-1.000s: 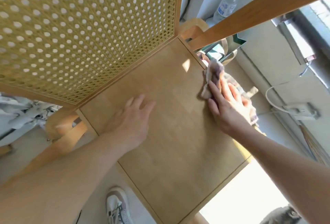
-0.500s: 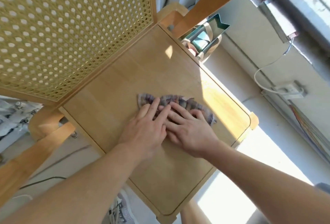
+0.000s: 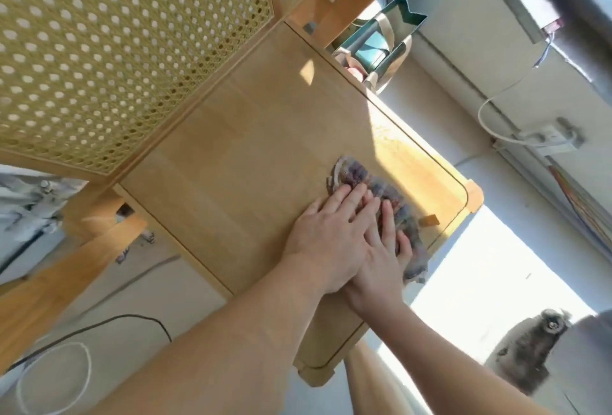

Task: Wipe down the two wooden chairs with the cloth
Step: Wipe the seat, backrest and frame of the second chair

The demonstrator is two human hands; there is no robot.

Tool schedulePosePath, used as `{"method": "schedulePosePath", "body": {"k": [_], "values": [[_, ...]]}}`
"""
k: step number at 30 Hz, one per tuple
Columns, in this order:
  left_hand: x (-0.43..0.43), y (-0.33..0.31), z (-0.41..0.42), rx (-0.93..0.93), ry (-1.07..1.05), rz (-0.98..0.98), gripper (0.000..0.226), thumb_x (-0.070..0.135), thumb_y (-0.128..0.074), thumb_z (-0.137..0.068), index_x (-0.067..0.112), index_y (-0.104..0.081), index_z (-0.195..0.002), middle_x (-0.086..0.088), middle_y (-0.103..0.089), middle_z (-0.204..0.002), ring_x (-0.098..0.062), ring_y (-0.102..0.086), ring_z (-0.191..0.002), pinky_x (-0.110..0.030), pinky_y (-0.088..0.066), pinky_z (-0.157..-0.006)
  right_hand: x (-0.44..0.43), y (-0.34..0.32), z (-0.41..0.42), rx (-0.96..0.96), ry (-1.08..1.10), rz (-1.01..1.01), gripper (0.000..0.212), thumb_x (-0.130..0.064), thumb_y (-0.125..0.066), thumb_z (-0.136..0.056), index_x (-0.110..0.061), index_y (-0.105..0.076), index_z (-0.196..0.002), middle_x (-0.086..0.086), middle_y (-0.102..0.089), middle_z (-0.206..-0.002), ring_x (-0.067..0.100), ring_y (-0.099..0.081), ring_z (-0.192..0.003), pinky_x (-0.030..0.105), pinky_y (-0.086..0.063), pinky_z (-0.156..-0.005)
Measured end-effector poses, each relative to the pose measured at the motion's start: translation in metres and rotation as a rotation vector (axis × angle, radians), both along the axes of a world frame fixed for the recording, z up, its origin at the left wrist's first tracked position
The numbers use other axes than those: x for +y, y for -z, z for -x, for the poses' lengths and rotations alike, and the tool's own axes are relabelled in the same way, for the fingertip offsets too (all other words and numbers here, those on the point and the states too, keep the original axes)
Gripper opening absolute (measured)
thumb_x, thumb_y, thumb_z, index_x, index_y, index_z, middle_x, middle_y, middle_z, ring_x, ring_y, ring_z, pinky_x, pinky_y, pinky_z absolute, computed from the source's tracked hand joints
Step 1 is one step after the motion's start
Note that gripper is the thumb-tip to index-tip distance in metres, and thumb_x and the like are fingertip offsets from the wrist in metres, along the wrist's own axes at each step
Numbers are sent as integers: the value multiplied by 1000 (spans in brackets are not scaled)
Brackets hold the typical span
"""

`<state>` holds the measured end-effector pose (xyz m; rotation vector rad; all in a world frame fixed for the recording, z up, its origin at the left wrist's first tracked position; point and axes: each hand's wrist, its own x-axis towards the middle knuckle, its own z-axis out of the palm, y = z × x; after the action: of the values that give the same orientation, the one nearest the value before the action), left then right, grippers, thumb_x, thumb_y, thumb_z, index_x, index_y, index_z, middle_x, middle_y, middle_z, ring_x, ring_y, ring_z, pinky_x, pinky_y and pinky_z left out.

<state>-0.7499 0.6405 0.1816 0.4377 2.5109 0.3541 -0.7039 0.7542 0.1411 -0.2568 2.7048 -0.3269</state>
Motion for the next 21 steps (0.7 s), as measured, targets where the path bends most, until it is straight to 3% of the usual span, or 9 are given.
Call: {"method": "schedulePosePath", "body": {"k": [4, 7, 9, 11, 13, 15, 18, 21], "values": [[-48, -13, -57, -125, -25, 116, 64, 34, -25, -100, 26, 15, -149, 2, 22, -158, -16, 17, -145, -39, -11, -118, -54, -7, -54, -111, -107, 7, 84, -65, -45, -86, -31, -9, -155, -3, 4, -163, 24, 14, -149, 48, -6, -110], [-77, -21, -91, -196, -102, 139, 63, 31, -28, -100, 26, 8, -151, 3, 23, -157, -14, 16, -145, -35, -17, -117, -76, -13, -79, -211, -234, 47, 85, -50, -50, -90, -32, 2, -154, -8, 24, -160, 21, 24, -146, 51, -6, -114], [-87, -26, -108, -247, -142, 127, 59, 32, -29, -100, 26, -2, -152, 3, 19, -158, -15, 13, -146, -34, -24, -115, -77, -21, -81, -296, -333, 96, 73, -42, -39, -96, -37, 8, -152, -14, 33, -155, 17, 36, -140, 53, -1, -115], [-89, -30, -115, -237, -245, 122, 54, 35, -27, -100, 30, -9, -151, 4, 7, -160, -15, 2, -146, -32, -35, -108, -60, -27, -70, -315, -489, 151, 60, -40, -24, -98, -39, 0, -153, -15, 18, -160, 16, 28, -144, 48, -5, -115], [-84, -32, -118, -195, -286, 155, 49, 35, -31, -99, 31, -18, -147, 1, -8, -158, -18, -15, -143, -32, -42, -98, -31, -31, -53, -230, -663, 119, 59, -39, -25, -95, -39, -12, -153, -14, -10, -162, 18, -4, -150, 40, -25, -110], [-75, -29, -124, -139, -285, 187, 46, 35, -44, -95, 25, -33, -138, -3, -25, -150, -23, -33, -132, -33, -46, -90, 5, -31, -35, -225, -696, 56, 64, -34, -37, -93, -39, -15, -153, -14, -21, -159, 15, -23, -146, 35, -28, -106], [-54, -19, -135, -67, -292, 113, 34, 30, -74, -72, 21, -59, -101, -7, -58, -114, -25, -59, -91, -34, -51, -63, 40, -36, -8, -185, -709, -44, 62, -27, -37, -92, -40, -23, -151, -13, -22, -159, 16, -21, -147, 39, -20, -106], [-29, -9, -143, -67, -255, 60, 33, 27, -81, -61, 22, -57, -82, -5, -57, -85, -22, -56, -64, -31, -45, -47, 48, -32, 12, -143, -856, -91, 58, -28, -31, -91, -38, -31, -148, -11, -26, -158, 17, -20, -147, 45, -20, -107]]}}
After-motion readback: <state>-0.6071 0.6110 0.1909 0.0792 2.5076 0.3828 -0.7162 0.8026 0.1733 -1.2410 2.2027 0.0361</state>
